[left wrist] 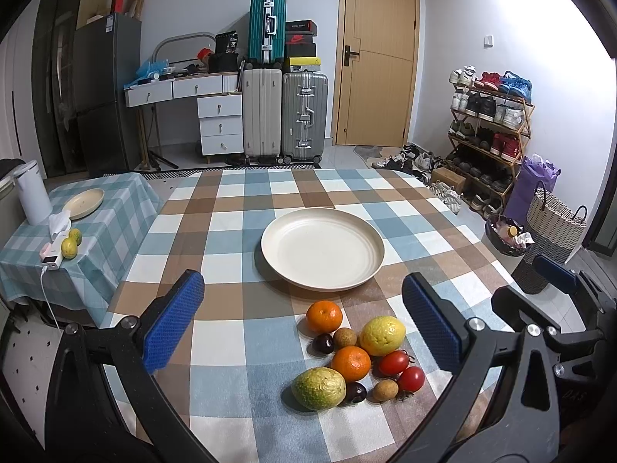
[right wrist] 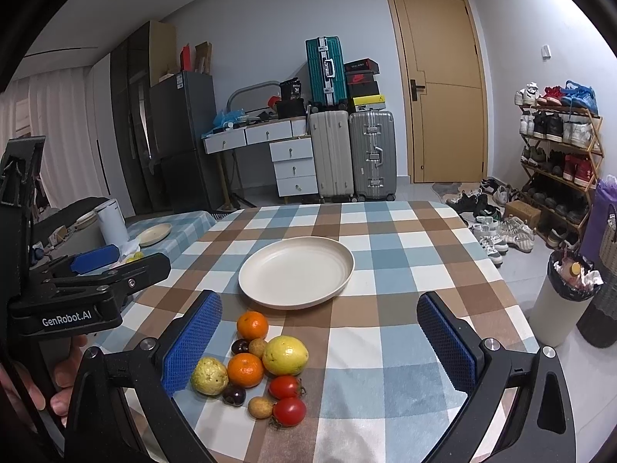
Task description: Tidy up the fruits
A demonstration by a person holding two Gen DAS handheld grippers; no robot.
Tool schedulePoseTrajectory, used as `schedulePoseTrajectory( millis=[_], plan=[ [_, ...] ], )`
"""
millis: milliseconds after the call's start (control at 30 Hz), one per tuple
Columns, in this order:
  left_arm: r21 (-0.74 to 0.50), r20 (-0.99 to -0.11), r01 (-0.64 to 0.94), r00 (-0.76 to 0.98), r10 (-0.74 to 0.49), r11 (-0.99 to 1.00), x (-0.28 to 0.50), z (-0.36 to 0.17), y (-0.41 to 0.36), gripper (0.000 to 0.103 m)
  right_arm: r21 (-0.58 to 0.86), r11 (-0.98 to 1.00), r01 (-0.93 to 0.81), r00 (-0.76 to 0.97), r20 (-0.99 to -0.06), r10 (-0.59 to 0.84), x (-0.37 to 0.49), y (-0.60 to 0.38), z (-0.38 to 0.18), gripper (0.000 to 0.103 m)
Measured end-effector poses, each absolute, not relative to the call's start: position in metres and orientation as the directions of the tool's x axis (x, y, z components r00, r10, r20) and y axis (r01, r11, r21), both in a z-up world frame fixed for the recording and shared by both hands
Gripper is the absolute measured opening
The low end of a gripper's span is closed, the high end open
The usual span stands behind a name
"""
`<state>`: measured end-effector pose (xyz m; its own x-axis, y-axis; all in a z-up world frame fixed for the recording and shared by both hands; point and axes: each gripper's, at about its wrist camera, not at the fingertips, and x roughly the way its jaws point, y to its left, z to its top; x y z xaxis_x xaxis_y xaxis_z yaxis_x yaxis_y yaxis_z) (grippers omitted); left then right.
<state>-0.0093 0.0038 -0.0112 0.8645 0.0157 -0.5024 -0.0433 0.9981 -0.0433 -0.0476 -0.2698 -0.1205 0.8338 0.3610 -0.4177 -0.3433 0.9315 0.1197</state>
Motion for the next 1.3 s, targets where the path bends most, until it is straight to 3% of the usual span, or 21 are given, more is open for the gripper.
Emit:
schedulePoseTrajectory(
  millis=[633,1300],
  plan=[
    [-0.047,-0.526,-0.027,0.851,-0.002,0.999,-0.01,-0.028,0.0,0.103,0.126,0.932,-0.34,0.829,-0.427,0.36,-0.048,-0.27,-0.126,0.103],
    [-0.113,-0.715,0.055,0.689,-0.12,0.992,0.013,-0.106,0.017,0.103,0.161,0.932,-0.325,0.797,-0.484,0.361,-0.033,-0.27,-0.148,0.103]
  ],
)
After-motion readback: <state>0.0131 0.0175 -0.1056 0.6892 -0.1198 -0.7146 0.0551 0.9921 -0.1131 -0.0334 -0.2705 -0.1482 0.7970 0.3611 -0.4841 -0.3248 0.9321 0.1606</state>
